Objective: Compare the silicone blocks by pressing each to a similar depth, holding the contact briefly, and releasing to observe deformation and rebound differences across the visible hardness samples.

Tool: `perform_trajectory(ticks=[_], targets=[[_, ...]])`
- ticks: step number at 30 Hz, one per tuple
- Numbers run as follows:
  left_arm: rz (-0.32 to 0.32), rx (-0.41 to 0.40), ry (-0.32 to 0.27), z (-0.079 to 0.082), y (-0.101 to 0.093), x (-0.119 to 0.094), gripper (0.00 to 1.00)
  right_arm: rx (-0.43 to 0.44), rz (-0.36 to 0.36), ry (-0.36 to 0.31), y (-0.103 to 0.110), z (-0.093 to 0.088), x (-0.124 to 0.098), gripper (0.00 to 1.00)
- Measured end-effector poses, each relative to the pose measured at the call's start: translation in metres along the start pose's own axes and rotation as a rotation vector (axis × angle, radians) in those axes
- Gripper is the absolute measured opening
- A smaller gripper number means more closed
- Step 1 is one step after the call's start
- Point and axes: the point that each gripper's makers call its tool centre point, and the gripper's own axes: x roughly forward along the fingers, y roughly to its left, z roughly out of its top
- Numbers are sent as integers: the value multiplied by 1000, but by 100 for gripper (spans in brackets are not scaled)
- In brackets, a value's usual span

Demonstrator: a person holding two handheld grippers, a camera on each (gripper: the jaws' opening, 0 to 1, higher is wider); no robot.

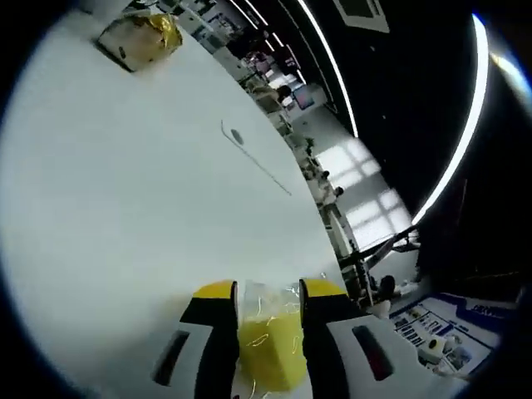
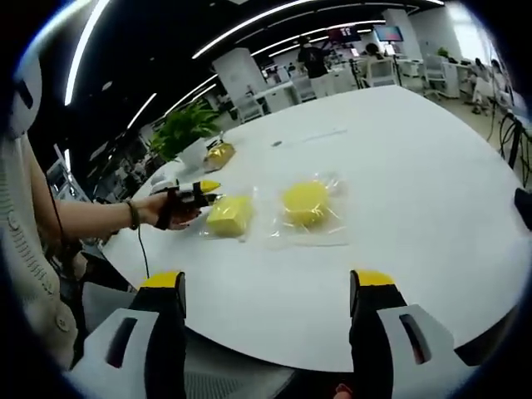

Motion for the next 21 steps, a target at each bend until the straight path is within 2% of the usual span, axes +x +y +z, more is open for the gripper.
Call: perform_trajectory(ticks=[6,9,11,13,15,18,21], targets=[[-2,21,77,-18,3,5,19,1,3,3,4,3,6,75],[4,36,82,-19,6,5,11,0,2,5,5,2,7,75],[-7,26,76,-18,6,6,10,2,3,7,5,2,7,75],[-11,57,77,-17,5,7,7,2,4,10,6,2,8,75],[-28,144,75,-14,2,8,0,2,4,11,6,2,9,75],[-34,157,92,-15,-3,9,0,2,5,9,5,3,9,75],[-20,233,105,-16,-6,10,0,2,8,8,5,3,10,74]])
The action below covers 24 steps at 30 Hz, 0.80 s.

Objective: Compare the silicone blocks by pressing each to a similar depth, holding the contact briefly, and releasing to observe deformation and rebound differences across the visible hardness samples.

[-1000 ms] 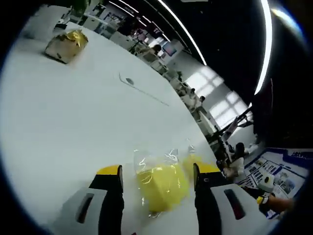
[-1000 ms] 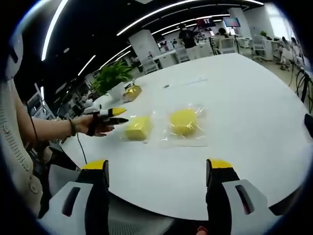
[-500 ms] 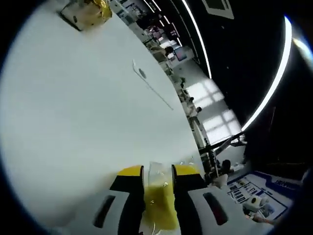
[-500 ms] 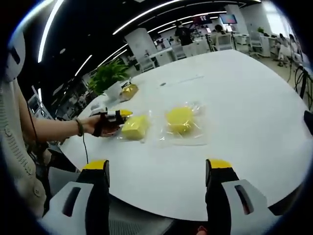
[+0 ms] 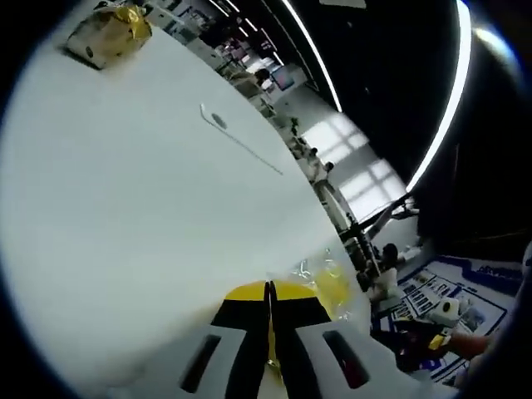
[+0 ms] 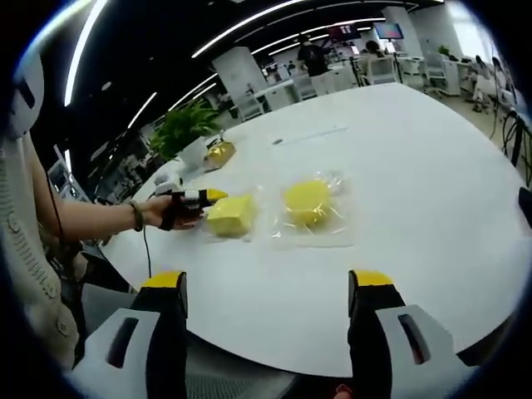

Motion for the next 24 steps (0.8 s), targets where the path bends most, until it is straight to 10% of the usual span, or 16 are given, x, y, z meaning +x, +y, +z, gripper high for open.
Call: perform_trajectory(ticks=[12,24], targets=[[42,244,40,11,-36,-5,0,-16,28,-15,8,3,2,73],[-32,351,34,10,-114,-16,0,-49,71,-67,23,15,-3,73]])
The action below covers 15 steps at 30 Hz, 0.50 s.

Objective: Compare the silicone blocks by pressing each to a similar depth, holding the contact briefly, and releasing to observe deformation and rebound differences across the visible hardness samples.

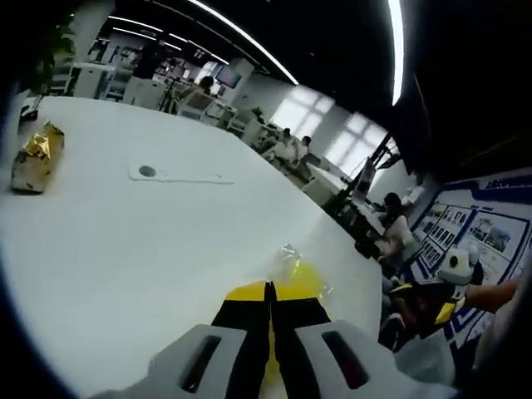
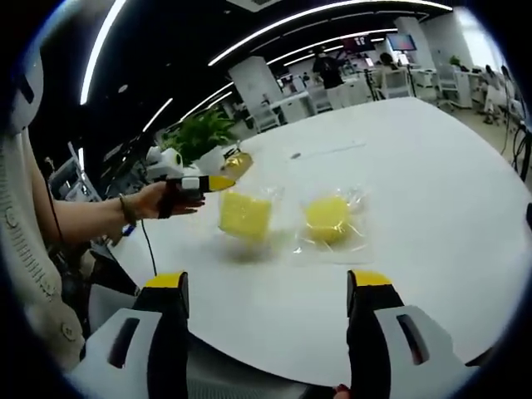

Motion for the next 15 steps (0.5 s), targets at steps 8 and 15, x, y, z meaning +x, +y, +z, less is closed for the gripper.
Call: perform_trajectory(ticks=[8,15], targets=[[-18,36,12,0,-33,-10,0,-33,28,-45,14,11,-5,72],[-26,59,11,4,-53,-21,0,-72,59,-71,26,20,-10,73]])
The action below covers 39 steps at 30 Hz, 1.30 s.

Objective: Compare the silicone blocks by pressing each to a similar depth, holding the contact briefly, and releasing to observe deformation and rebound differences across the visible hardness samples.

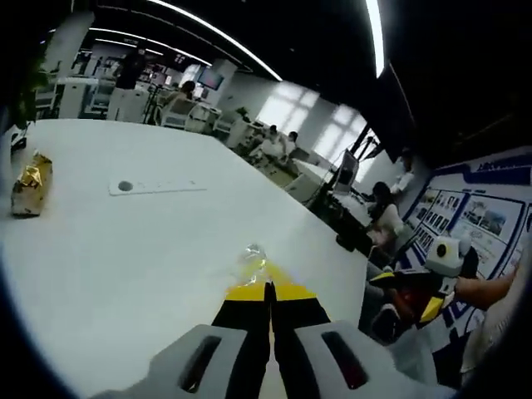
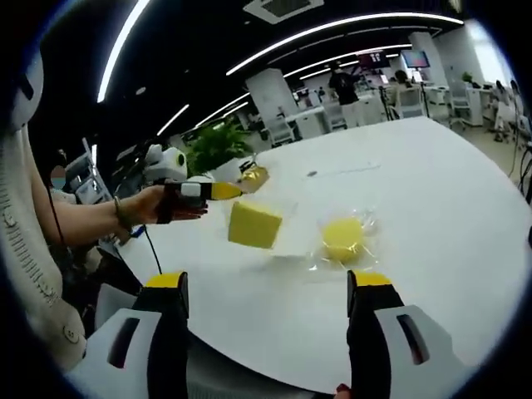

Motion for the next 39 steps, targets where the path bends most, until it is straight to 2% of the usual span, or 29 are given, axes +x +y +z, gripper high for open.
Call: perform_trajectory(ticks=[5,7,14,21,27,30,35,39], targets=[[-21,14,-4,5,-16,-7,0,-29,25,-21,6,11,-1,74],[-24,44,0,7,-24,-11,0,-48,37,-20,8,15,0,73],[-44,85,-6,14,-45,-26,0,-143,96,-26,18,37,6,73],[-66,126,-13,23,-65,-35,0,-220,146,-13,22,50,14,73],[-85,153,0,28,-77,-39,0,-312,201,33,27,57,27,73],[-99,180,10,29,-82,-40,0,-325,237,50,33,62,34,76],[-139,227,39,30,-93,-40,0,-453,321,98,47,70,51,75],[-161,256,60,30,-100,-39,0,-499,361,130,54,74,64,76]])
